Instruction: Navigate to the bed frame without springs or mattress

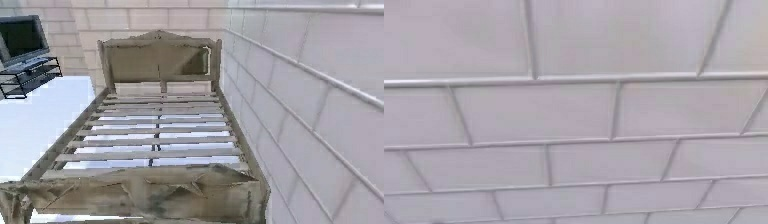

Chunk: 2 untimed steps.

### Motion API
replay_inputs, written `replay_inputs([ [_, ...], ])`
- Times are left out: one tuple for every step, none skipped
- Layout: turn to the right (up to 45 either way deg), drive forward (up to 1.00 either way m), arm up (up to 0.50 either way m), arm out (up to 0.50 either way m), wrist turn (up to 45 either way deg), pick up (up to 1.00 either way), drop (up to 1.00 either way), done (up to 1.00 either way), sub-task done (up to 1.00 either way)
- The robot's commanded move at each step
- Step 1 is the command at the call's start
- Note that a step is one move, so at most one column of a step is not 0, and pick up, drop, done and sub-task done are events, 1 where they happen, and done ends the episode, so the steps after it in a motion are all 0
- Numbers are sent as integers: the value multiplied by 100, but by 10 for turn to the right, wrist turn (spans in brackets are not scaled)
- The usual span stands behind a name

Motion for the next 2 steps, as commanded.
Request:
replay_inputs([
  [-90, 0, 0, 0, 0, 0, 0, 0, 0],
  [0, 0, 0, 0, 0, 0, 0, 100, 0],
])
